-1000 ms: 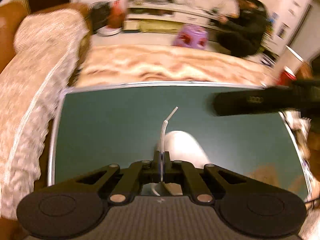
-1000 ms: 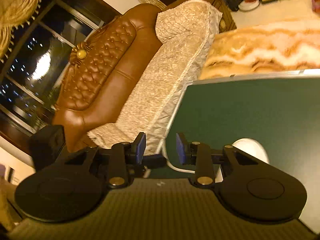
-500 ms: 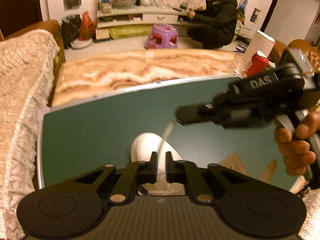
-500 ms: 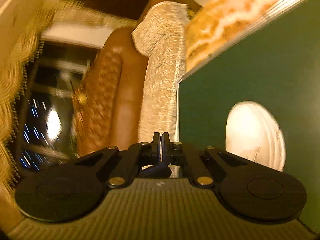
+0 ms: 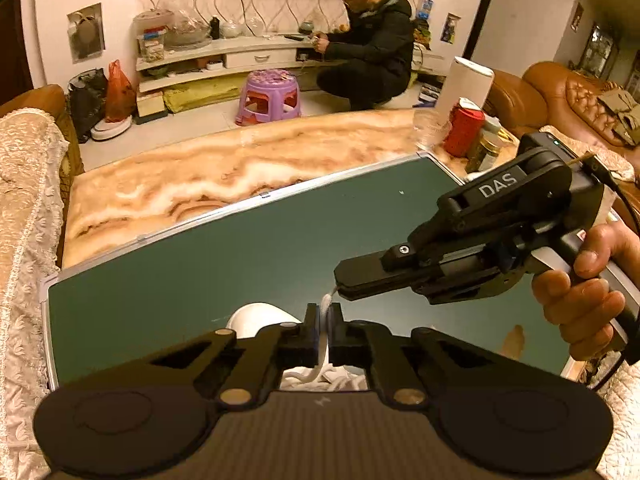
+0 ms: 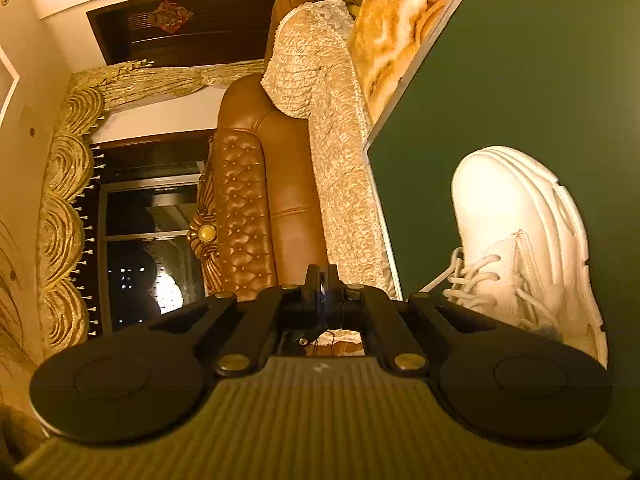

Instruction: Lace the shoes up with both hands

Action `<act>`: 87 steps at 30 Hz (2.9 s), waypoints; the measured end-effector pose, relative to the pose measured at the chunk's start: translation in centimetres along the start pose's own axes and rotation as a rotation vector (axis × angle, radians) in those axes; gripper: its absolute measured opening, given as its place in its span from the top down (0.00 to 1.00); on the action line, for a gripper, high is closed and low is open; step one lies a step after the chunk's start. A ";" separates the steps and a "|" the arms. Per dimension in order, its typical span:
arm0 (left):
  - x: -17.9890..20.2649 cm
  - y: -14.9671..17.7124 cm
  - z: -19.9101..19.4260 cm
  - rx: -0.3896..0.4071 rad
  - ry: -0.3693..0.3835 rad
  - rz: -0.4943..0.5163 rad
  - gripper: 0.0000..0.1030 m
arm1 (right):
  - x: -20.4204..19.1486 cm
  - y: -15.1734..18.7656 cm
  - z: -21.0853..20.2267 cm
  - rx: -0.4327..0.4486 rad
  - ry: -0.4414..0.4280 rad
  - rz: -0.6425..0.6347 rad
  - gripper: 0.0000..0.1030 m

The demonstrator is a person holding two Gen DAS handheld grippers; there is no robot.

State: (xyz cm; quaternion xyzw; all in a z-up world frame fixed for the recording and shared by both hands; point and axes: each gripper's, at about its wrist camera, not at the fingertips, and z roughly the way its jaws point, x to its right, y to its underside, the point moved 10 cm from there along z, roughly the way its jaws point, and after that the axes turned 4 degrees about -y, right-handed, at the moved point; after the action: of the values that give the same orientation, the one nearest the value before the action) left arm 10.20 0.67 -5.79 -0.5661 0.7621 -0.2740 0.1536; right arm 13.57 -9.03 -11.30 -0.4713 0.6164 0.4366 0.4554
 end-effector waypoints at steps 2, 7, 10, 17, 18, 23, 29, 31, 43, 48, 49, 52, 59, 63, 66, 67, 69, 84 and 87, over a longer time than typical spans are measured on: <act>0.2 0.0 0.1 -0.006 -0.004 0.026 0.98 | 0.0 -0.1 -0.1 0.001 0.032 -0.026 0.94; 0.8 0.5 0.6 -0.064 0.002 0.148 0.98 | -0.2 0.5 -2.0 -0.008 0.276 -0.216 0.62; 1.0 0.5 0.9 -0.095 0.032 0.222 0.98 | 0.0 2.5 -2.4 -0.104 0.430 -0.361 0.62; 3.7 1.0 2.2 -0.185 0.109 0.454 0.98 | 0.4 6.1 -1.9 -0.214 0.548 -0.486 0.84; 4.3 1.3 2.4 -0.202 0.119 0.499 0.98 | 0.4 6.1 -2.0 -0.200 0.551 -0.479 0.84; 6.7 3.4 3.0 -0.282 0.131 0.689 0.98 | 2.2 6.0 -4.1 -0.093 0.460 -0.268 0.85; 8.0 4.7 3.6 -0.386 0.135 0.891 0.98 | 3.9 5.8 -5.5 -0.013 0.393 -0.139 0.85; 8.2 5.1 3.7 -0.426 0.133 0.949 0.98 | 4.4 5.8 -5.6 0.003 0.368 -0.102 0.85; 7.7 6.7 8.2 -0.859 0.214 0.834 0.98 | 6.3 6.7 -6.5 0.131 0.253 0.077 0.85; 6.7 6.2 9.4 -0.978 0.206 0.582 0.98 | 7.4 7.0 -7.1 0.176 0.181 0.168 0.85; 6.6 6.2 9.4 -0.987 0.209 0.554 0.98 | 7.6 7.1 -7.2 0.183 0.167 0.185 0.85; 6.7 6.3 9.3 -0.998 0.205 0.504 0.98 | 8.3 7.2 -7.4 0.200 0.120 0.248 0.84; 7.2 6.0 10.8 -1.011 0.201 0.512 0.98 | 8.5 7.3 -7.3 0.211 0.097 0.252 0.84; 7.2 6.2 11.6 -1.037 0.186 0.543 0.98 | 8.1 7.1 -7.2 0.196 0.091 0.226 0.81; 7.3 6.4 11.6 -1.051 0.185 0.570 0.98 | 8.0 6.9 -7.3 0.191 0.079 0.220 0.79; 7.2 6.5 11.7 -1.058 0.185 0.574 0.98 | 7.9 6.8 -7.3 0.189 0.071 0.224 0.77; 7.1 6.8 11.7 -1.068 0.189 0.583 0.98 | 7.8 6.8 -7.5 0.184 0.071 0.210 0.75; 7.3 7.1 11.2 -1.112 0.213 0.656 0.98 | 5.5 6.4 -7.6 0.138 0.235 -0.035 0.88; 7.4 7.0 11.2 -1.124 0.218 0.660 0.98 | 5.8 6.5 -7.7 0.149 0.218 0.002 0.88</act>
State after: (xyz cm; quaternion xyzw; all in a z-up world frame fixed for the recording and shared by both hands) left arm 8.53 -7.58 -18.34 -0.2659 0.9338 0.1711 -0.1674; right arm 5.22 -16.44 -14.65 -0.4801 0.6937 0.3361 0.4188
